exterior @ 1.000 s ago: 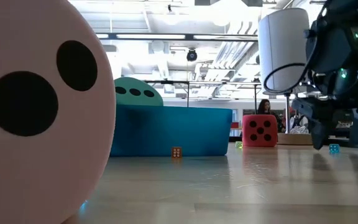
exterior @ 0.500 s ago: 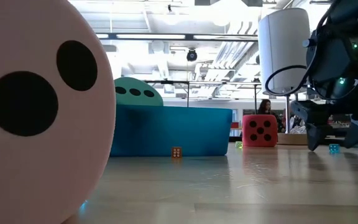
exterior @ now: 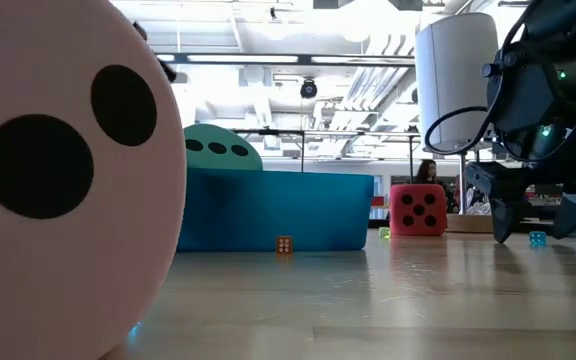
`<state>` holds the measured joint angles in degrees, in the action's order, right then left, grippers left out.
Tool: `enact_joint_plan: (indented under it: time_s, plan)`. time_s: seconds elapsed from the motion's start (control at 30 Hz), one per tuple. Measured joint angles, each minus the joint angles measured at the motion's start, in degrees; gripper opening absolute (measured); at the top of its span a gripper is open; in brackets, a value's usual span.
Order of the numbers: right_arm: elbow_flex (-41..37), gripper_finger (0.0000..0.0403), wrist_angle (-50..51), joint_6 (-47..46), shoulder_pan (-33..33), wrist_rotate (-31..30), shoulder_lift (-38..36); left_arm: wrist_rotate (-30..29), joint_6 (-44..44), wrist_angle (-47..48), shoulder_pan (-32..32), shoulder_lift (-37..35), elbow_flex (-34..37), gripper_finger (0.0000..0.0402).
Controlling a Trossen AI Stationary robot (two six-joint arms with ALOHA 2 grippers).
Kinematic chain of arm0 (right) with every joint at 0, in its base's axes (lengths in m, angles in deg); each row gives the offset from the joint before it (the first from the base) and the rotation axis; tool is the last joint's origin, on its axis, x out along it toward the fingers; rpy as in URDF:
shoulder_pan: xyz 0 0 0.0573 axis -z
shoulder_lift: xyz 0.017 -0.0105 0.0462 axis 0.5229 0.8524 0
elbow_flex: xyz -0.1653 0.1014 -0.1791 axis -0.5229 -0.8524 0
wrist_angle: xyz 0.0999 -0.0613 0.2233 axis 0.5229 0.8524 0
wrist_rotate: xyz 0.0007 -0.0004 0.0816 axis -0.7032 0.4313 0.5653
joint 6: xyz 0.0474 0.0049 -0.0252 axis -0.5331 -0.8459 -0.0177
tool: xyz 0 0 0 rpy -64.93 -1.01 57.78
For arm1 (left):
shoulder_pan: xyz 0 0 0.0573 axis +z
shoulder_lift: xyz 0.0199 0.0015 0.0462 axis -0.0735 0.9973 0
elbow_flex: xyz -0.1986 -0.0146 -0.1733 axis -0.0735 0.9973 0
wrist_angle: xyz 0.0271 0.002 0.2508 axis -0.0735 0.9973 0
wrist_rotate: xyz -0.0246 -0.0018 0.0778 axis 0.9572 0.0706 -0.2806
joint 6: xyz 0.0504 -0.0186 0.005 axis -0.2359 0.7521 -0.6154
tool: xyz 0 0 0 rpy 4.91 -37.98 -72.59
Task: Pick & Place Dice
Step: Put the small blue dice into the blue bin
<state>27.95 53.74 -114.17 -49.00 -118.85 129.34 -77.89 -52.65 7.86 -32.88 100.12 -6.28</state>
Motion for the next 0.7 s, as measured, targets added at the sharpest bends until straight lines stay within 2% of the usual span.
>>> enact_joint_plan:
  time_s: [0.17, 0.43, 0.7]
  plan:
    - [0.00, 0.0343, -0.65, 0.04, 0.00, 0.10, 0.00, 0.00, 0.02, -4.85, -0.02, 0.00, -0.02, 0.0400]
    - [0.04, 0.0281, -1.64, 0.03, 0.00, 0.49, 0.00, -0.02, 4.36, -9.48, -0.02, 0.36, -0.01, 0.0400]
    - [0.07, 0.0231, -1.98, 0.03, 0.00, 1.03, -0.04, -0.04, 1.35, -19.52, -2.29, 7.24, -0.02, 0.0400]
